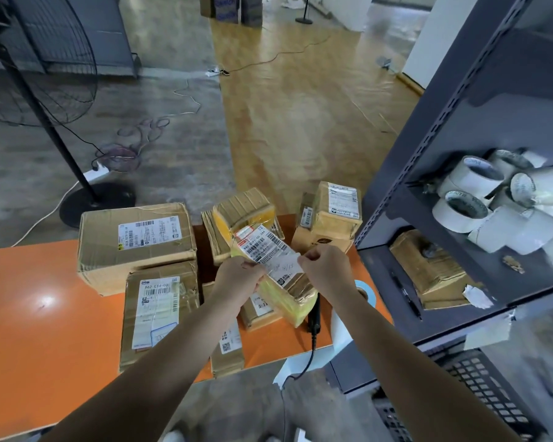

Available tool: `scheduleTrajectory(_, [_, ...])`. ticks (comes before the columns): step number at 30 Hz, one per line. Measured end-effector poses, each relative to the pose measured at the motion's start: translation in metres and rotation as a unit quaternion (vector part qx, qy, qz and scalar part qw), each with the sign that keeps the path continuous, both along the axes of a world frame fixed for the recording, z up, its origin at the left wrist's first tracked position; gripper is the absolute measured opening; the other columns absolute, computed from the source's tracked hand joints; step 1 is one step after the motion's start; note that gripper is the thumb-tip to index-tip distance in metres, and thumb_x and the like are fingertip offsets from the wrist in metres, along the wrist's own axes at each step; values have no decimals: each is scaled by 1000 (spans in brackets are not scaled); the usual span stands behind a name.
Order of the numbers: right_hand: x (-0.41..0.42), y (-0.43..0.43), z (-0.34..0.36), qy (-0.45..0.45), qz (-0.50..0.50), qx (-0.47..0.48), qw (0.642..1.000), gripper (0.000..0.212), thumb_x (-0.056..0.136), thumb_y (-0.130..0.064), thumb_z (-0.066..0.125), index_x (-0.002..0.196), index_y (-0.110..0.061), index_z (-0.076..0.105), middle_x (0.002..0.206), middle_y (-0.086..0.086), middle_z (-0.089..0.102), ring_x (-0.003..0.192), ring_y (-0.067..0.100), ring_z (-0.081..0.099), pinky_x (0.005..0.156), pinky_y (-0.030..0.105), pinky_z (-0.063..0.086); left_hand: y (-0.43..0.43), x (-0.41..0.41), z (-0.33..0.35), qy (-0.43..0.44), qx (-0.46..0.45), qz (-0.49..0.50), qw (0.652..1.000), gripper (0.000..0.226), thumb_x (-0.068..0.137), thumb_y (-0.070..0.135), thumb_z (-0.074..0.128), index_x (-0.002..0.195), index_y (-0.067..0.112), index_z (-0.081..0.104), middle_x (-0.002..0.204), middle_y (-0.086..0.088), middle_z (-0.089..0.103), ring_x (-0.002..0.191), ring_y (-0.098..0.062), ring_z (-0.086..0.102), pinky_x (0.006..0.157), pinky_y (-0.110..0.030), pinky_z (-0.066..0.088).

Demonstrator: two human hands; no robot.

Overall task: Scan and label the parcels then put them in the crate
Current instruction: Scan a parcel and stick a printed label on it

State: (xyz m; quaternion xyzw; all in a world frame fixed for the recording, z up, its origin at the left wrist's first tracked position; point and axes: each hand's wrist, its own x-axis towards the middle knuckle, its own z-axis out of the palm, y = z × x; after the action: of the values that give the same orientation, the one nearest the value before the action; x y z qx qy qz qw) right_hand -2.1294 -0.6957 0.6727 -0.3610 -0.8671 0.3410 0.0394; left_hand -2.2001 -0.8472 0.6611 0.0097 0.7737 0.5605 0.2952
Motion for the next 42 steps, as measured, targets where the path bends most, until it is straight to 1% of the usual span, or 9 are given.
scheduleTrajectory(3, [4,-6,-3,4,-29,-13,999,17,88,-26,64,76,-16,71,69,1,67,65,18,61,55,28,46,0,-4,-7,60,-29,-41,997,19,90,23,66,86,4,61,83,-13,67,70,-22,60,67,-33,54])
scheduleTrajectory(10, [10,-22,-7,15,-93,-42,995,20,86,-24,65,72,-10,69,66,7,67,60,23,61,50,26,40,-1,-11,-16,252,-114,-166,946,9,94,24,61,99,17,63,92,7,65,67,-5,59,55,-19,46])
scheduleTrajectory(17, [10,-36,-13,-23,-135,-38,990,23,85,-20,64,64,-12,61,58,3,59,50,18,51,45,22,33,-3,-17,-25,382,-147,-267,872,21,90,12,62,111,13,66,116,2,63,95,-10,63,77,-21,52])
scheduleTrajectory(22, [6,-35,-13,-44,-151,-33,987,20,85,-19,64,68,-8,63,55,2,54,46,17,47,41,22,29,-1,-21,-27,425,-155,-302,839,28,92,15,59,120,16,62,119,1,59,97,-12,60,76,-24,52])
scheduleTrajectory(26, [5,-35,-13,-67,-142,-10,988,20,85,-19,63,68,-9,61,56,2,51,47,18,46,41,22,28,-1,-21,-26,468,-212,-343,786,32,96,23,50,127,19,57,119,0,51,99,-13,55,73,-23,50])
scheduleTrajectory(29, [6,-34,-9,-120,-112,46,985,30,88,-25,62,64,-13,50,57,-1,48,47,16,43,41,23,28,-4,-21,-26,488,-233,-356,762,34,98,24,47,131,23,56,120,2,51,98,-12,55,72,-23,53])
scheduleTrajectory(36, [4,-30,-3,-208,-78,134,966,52,95,-58,49,64,-16,46,63,0,51,54,16,48,45,25,31,2,-26,-26,491,-215,-361,763,36,97,21,48,132,23,51,124,-1,51,106,-14,54,77,-25,52])
scheduleTrajectory(40, [4,-30,-5,-229,-88,131,961,56,93,-64,46,65,-15,47,62,-1,50,51,15,46,44,25,32,4,-26,-27,494,-215,-395,744,51,97,17,48,145,31,38,124,-2,48,107,-15,51,76,-26,54])
scheduleTrajectory(42, [6,-26,-5,-224,-87,118,963,52,94,-61,48,68,-16,47,65,0,52,56,17,51,45,25,31,4,-27,-31,489,-206,-397,749,47,98,21,47,143,32,43,121,-2,48,100,-14,53,71,-25,54])
